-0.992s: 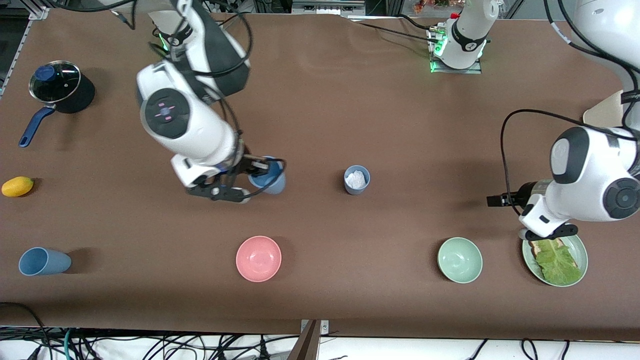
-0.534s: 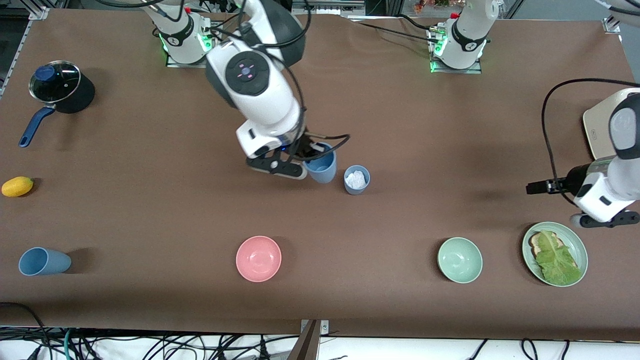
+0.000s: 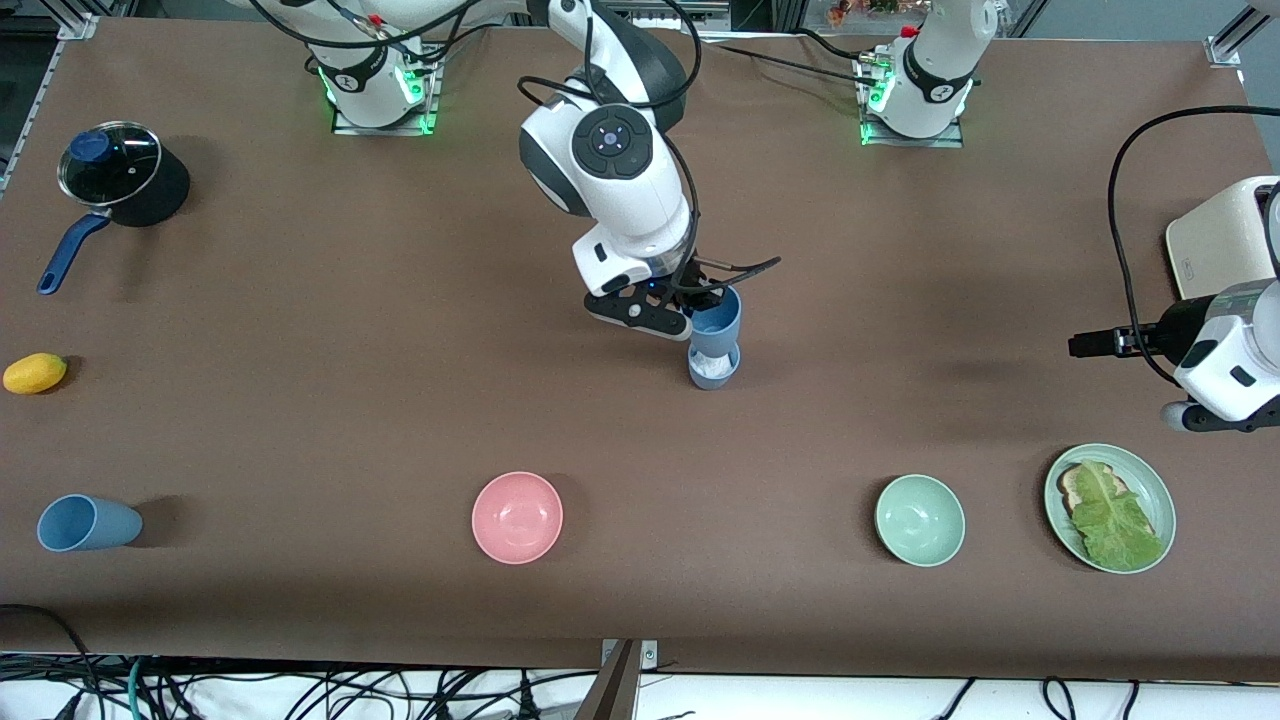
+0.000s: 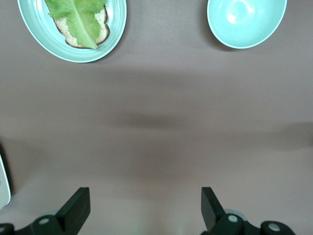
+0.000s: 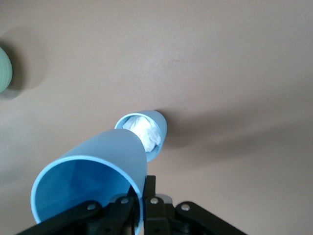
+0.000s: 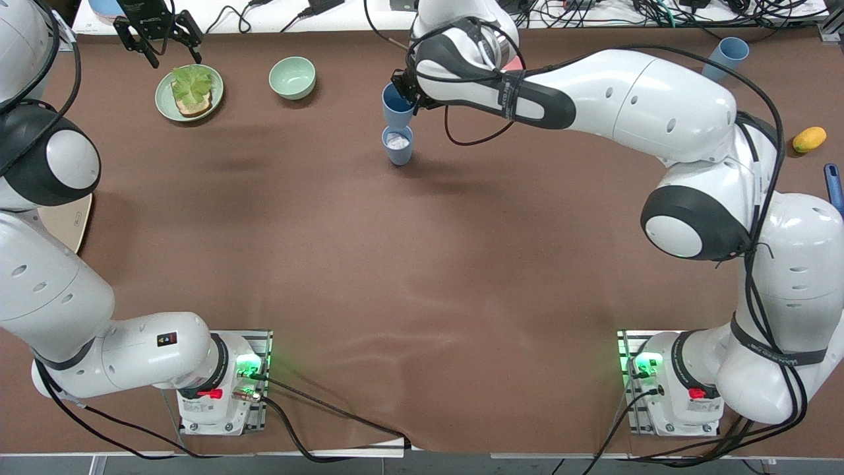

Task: Stack blue cups with both arms

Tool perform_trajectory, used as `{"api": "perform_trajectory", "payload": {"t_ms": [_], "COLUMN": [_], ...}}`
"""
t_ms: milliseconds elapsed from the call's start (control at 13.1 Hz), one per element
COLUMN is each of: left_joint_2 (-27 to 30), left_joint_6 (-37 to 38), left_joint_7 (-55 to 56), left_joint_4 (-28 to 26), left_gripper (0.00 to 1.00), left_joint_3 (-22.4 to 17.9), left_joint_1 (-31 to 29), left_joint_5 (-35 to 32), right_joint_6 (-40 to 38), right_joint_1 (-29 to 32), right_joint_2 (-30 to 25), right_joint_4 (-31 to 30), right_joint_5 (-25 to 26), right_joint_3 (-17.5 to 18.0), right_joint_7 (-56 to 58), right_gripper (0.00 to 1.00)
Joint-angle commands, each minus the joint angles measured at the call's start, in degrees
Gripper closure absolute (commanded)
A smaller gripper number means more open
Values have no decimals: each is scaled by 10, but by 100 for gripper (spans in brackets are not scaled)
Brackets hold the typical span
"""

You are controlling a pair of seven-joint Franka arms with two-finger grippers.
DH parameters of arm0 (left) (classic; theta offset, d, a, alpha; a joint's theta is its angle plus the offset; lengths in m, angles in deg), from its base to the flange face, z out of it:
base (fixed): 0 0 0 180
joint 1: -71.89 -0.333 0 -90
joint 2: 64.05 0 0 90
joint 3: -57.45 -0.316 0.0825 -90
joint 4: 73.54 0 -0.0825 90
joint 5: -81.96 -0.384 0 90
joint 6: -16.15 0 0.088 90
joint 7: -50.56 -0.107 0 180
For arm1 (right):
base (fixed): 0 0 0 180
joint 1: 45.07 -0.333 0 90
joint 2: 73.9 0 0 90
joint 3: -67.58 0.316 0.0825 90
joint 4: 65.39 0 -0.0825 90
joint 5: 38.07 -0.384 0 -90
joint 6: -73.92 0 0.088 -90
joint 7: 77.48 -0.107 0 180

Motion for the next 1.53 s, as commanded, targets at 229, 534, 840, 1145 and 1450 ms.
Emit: {"api": "perform_trajectory", "payload": {"t_ms": [229,534,840,1145,1450], "left_joint_2": [6,141,192,210,201], "left_joint_6": [-61,-217,-142,-73,-65], "left_joint_7": [-6,-8,-14,-68,-71], "left_joint_4": [9,-168,-177,-154,-145], "left_gripper": [0,0,0,0,0], "left_joint_3": [6,-99,-104,-106,-106], "left_joint_1": [10,116,125,123,128], "left_joint_5": [12,14,16,51,42], "right_joint_6": [17,37,37,35,26], "right_joint_1": [-5,-9,-15,-14,-10], "right_joint_2": [35,53,57,58,54], "right_joint_4": [30,31,29,27,27], "right_joint_5": [23,30,30,30,30], "right_joint_3": [-7,-7,-7,-7,-8], "right_joint_7": [-9,-11,-13,-11,-9], "right_gripper": [100,100,100,89,52]}}
